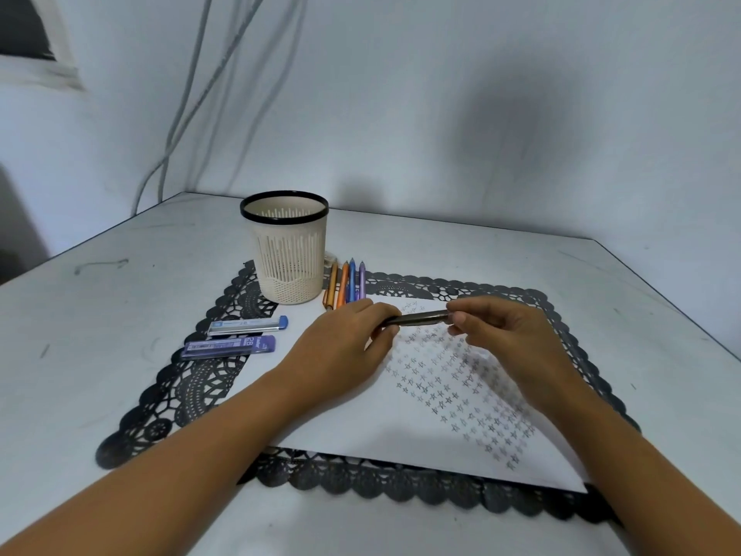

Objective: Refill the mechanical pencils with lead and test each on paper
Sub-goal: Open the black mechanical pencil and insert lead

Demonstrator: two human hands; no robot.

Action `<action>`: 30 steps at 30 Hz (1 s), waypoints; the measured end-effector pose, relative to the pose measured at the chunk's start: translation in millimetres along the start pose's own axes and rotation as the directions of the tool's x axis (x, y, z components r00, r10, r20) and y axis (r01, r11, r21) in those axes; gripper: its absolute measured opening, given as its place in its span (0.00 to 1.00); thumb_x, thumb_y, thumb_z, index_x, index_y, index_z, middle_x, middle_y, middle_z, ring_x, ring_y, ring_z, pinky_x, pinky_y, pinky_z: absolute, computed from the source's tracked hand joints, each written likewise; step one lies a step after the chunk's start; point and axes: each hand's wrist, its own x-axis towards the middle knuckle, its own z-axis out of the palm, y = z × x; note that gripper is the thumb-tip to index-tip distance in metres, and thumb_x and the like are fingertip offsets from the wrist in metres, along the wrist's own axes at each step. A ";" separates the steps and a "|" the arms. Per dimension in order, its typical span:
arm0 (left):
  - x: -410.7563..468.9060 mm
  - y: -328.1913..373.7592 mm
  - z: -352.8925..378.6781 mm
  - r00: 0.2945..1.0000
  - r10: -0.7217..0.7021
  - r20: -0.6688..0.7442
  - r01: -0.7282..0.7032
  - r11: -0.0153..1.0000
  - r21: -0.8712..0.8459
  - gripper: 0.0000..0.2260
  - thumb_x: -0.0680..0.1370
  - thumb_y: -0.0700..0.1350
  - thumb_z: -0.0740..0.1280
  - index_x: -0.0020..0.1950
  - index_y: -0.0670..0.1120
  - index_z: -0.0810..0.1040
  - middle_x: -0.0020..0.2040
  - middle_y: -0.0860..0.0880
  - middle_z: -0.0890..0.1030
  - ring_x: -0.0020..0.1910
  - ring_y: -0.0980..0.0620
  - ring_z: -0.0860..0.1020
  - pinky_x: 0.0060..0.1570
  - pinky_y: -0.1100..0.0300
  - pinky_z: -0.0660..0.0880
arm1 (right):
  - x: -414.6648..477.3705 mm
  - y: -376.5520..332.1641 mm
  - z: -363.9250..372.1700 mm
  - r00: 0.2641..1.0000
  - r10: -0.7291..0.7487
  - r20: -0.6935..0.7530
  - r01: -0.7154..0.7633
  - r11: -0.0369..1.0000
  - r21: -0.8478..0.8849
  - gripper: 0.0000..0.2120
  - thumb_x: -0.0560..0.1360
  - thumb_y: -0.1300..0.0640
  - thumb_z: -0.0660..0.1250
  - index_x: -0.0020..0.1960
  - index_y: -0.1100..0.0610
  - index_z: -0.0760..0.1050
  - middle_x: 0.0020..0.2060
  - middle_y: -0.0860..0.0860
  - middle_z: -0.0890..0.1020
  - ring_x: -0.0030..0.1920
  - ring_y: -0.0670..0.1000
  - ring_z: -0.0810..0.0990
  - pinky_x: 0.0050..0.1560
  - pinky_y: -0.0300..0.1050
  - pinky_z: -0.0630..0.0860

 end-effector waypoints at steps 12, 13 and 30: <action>-2.3 1.7 2.2 0.999 0.021 -0.030 -0.021 1.000 -0.014 0.12 0.79 0.47 0.59 0.60 0.47 0.75 0.50 0.51 0.79 0.47 0.53 0.75 0.46 0.61 0.70 | -0.6 2.1 2.5 0.992 -0.054 -0.117 0.019 0.959 -0.282 0.14 0.79 0.53 0.57 0.36 0.54 0.73 0.32 0.48 0.76 0.33 0.45 0.73 0.36 0.37 0.70; -2.5 1.6 1.8 0.999 0.019 -0.033 -0.020 1.000 -0.014 0.12 0.79 0.47 0.59 0.60 0.47 0.75 0.49 0.51 0.79 0.47 0.53 0.75 0.47 0.61 0.70 | 0.2 2.2 0.9 0.986 -0.065 -0.155 0.016 0.955 -0.297 0.15 0.79 0.52 0.57 0.35 0.54 0.72 0.31 0.48 0.75 0.32 0.45 0.72 0.35 0.38 0.69; -4.7 -1.5 9.5 0.991 0.077 0.112 -0.089 0.991 0.104 0.12 0.78 0.51 0.60 0.59 0.51 0.76 0.49 0.53 0.75 0.45 0.57 0.67 0.46 0.60 0.66 | 5.0 17.0 -10.1 0.992 -0.080 0.099 0.127 0.672 -0.730 0.06 0.75 0.59 0.65 0.51 0.54 0.78 0.43 0.47 0.78 0.44 0.44 0.76 0.42 0.27 0.69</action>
